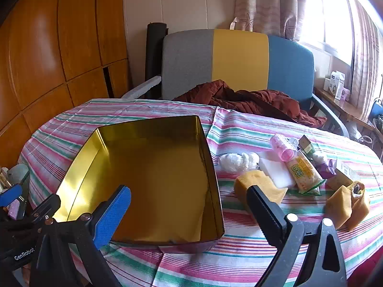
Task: Organize objects
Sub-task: 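Swing both tools from the gold tray toward the cluster of items, then grasp a yellow sponge with the left tool while the right tool grasps another yellow sponge, then carry both yellow sponges over the gold tray and open both tools to drop them, then move the left tool to the wrapped cotton ball while the right tool approaches the pink roller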
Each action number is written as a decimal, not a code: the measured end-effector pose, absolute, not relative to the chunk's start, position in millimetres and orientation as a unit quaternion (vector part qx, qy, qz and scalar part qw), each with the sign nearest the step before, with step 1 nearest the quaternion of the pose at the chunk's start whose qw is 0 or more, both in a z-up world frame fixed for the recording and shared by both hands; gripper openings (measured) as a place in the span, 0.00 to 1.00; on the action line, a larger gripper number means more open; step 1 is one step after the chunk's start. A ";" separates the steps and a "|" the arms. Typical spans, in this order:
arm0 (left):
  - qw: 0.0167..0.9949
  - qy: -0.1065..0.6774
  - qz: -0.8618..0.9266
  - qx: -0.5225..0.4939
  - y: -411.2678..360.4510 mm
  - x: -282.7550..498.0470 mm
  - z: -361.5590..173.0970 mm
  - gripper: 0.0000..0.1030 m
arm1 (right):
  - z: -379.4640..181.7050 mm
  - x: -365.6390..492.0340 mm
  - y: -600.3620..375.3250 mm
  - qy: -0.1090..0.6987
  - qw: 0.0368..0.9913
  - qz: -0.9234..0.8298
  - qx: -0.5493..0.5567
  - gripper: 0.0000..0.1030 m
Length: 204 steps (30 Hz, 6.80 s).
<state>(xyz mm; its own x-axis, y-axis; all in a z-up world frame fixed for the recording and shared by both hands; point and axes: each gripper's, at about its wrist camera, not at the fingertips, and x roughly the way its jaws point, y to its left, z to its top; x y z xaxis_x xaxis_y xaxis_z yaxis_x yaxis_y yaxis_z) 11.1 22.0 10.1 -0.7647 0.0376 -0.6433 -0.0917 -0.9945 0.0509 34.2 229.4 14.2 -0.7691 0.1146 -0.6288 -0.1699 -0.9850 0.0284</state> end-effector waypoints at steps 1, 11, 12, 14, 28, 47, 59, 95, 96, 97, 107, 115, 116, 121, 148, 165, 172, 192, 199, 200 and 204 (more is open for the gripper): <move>0.036 0.041 0.939 -0.341 22.7 11.6 10.3 1.00 | 14.9 34.6 231.0 0.042 0.078 0.940 -0.330 0.96; 0.109 0.038 0.924 -0.365 34.9 8.2 6.0 1.00 | 13.4 38.4 269.6 0.064 0.113 0.933 -0.337 0.96; 0.128 0.027 0.918 -0.374 35.2 6.5 5.4 1.00 | 13.0 39.1 274.4 0.066 0.117 0.931 -0.338 0.96; 0.152 0.011 0.909 -0.387 36.9 3.3 4.7 1.00 | 12.5 41.8 286.4 0.071 0.128 0.928 -0.342 0.96; 0.282 0.052 0.888 -0.360 96.6 -8.4 36.5 1.00 | 41.8 57.6 418.2 0.070 0.245 0.908 -0.332 0.96; 0.422 0.223 0.799 -0.367 262.9 -21.2 26.2 1.00 | 26.6 81.3 525.2 0.194 0.257 0.892 -0.318 0.96; 0.428 0.281 0.743 -0.431 324.7 -53.2 -30.1 0.96 | 28.8 115.9 568.3 0.304 0.277 0.871 -0.270 0.96; 0.453 0.079 0.794 -0.398 190.1 -9.5 33.0 0.69 | -14.5 128.7 577.8 0.325 0.295 0.781 -0.444 0.75; 0.451 0.075 0.794 -0.399 186.7 -9.2 32.3 0.69 | -19.0 126.3 575.4 0.317 0.297 0.778 -0.454 0.73; 0.450 0.072 0.795 -0.400 181.8 -8.7 31.8 0.69 | -23.4 125.2 575.1 0.312 0.301 0.773 -0.464 0.67; 0.398 0.032 0.822 -0.407 124.6 -23.8 28.0 0.70 | 22.8 158.8 556.1 0.274 0.319 0.813 -0.403 0.35; 0.298 0.025 0.858 -0.418 44.2 -38.8 14.7 0.71 | 86.1 94.7 457.3 0.212 0.169 0.896 -0.352 0.35; 0.286 0.026 0.861 -0.420 36.7 -40.3 12.1 0.71 | 86.4 81.6 441.6 0.205 0.143 0.902 -0.352 0.35; 0.228 0.025 0.871 -0.435 0.5 -43.4 -4.1 0.73 | 68.9 25.9 347.0 0.153 0.037 0.911 -0.382 0.35; 0.173 0.033 0.901 -0.396 -3.5 -34.6 6.6 1.00 | 5.2 9.3 242.3 0.133 -0.078 0.884 -0.441 0.77; 0.183 0.051 0.922 -0.337 33.2 -12.4 36.7 1.00 | 10.2 23.6 245.9 0.030 0.007 0.914 -0.404 0.99; 0.219 0.066 0.910 -0.346 57.7 -4.3 32.5 1.00 | 17.3 31.0 289.7 0.044 0.063 0.917 -0.392 1.00; 0.270 0.101 0.884 -0.367 108.9 -10.0 27.3 1.00 | 2.5 73.1 540.0 0.200 0.283 0.854 -0.388 1.00; 0.304 0.137 0.870 -0.364 159.7 -16.3 36.6 1.00 | 12.0 76.4 531.7 0.196 0.262 0.871 -0.368 1.00; 0.309 0.139 0.868 -0.364 165.3 -18.2 38.0 1.00 | 12.4 74.7 529.6 0.190 0.260 0.872 -0.367 1.00; 0.333 0.148 0.853 -0.374 198.7 -33.7 44.0 0.98 | 16.8 73.7 523.4 0.174 0.255 0.880 -0.361 1.00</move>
